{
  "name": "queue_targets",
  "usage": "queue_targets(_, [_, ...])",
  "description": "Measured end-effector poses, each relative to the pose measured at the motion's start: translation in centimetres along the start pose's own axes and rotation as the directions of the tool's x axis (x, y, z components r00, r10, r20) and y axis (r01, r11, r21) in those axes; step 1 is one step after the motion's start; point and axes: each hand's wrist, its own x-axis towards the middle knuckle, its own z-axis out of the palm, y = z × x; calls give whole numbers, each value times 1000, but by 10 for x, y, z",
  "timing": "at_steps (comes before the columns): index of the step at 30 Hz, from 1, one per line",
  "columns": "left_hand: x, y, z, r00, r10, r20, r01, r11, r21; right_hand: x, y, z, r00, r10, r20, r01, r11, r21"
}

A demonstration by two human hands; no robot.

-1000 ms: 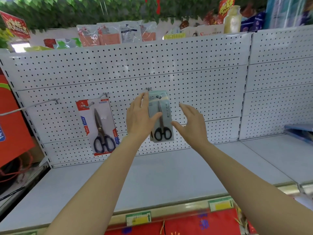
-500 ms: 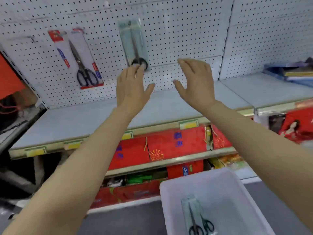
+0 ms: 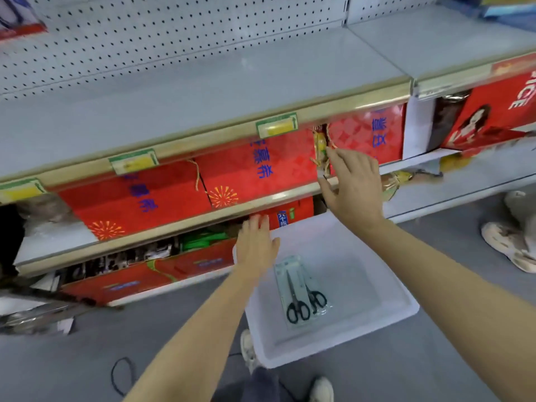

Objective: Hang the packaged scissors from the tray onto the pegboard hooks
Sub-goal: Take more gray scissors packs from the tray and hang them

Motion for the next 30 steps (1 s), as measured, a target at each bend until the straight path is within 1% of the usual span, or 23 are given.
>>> queue_targets(2, [-8, 3, 43, 980, -115, 160, 119, 993, -16, -31, 13, 16, 999, 16, 49, -15, 1000, -13])
queue_targets(3, [-11, 4, 62, 947, -181, 265, 197, 980, -38, -45, 18, 24, 996, 21, 83, -19, 1000, -17])
queue_targets(4, [-13, 5, 79, 894, -235, 382, 284, 956, -76, -58, 23, 31, 993, 27, 112, -25, 999, -19])
queue_targets(6, [-18, 7, 111, 766, -279, 580, 440, 885, -156, -85, 33, 44, 987, 44, 158, -39, 999, -33])
queue_targets(7, [-20, 8, 127, 705, -281, 651, 500, 848, -176, -98, 38, 50, 983, 48, 176, -42, 998, -40])
queue_targets(8, [-23, 9, 140, 660, -287, 695, 551, 813, -187, -111, 43, 56, 981, 49, 189, -42, 998, -42])
queue_targets(9, [-25, 8, 153, 631, -300, 715, 587, 788, -187, -123, 47, 62, 978, 50, 202, -42, 998, -42])
queue_targets(11, [-29, 13, 176, 605, -381, 699, 655, 738, -164, -146, 56, 73, 969, 64, 237, -56, 998, -42])
queue_targets(13, [-32, 20, 191, 606, -514, 607, 708, 696, -119, -166, 61, 80, 961, 83, 265, -75, 996, -41])
queue_targets(15, [-33, 30, 202, 605, -610, 512, 746, 658, -98, -185, 65, 88, 949, 96, 299, -86, 995, -45])
queue_targets(16, [-32, 35, 203, 609, -627, 487, 747, 659, -87, -192, 65, 91, 944, 100, 316, -90, 995, -47])
queue_targets(18, [-29, 39, 204, 608, -633, 479, 738, 673, -49, -205, 65, 99, 928, 117, 354, -107, 993, -46])
queue_targets(20, [-26, 35, 207, 607, -630, 484, 743, 666, -64, -217, 64, 106, 914, 139, 382, -130, 990, -50])
queue_targets(22, [-24, 29, 206, 639, -598, 484, 744, 640, -193, -224, 63, 113, 894, 168, 416, -158, 986, -58])
queue_targets(23, [-24, 26, 203, 668, -572, 475, 730, 628, -270, -227, 61, 118, 876, 188, 445, -180, 982, -61])
queue_targets(25, [-25, 18, 196, 728, -533, 431, 681, 629, -374, -234, 55, 129, 812, 233, 535, -237, 970, -62])
queue_targets(26, [-28, 14, 191, 750, -528, 398, 659, 642, -392, -237, 50, 135, 744, 259, 616, -282, 957, -63])
queue_targets(27, [-31, 10, 187, 770, -528, 358, 637, 661, -395, -240, 44, 141, 647, 285, 708, -331, 941, -76])
queue_targets(28, [-35, 6, 182, 785, -534, 314, 619, 680, -392, -242, 37, 147, 529, 300, 794, -366, 924, -106])
queue_targets(29, [-39, 2, 176, 793, -544, 274, 608, 687, -397, -246, 31, 156, 422, 317, 849, -394, 908, -143])
queue_targets(30, [-44, -1, 172, 792, -561, 242, 608, 682, -407, -250, 24, 164, 348, 342, 873, -416, 891, -184])
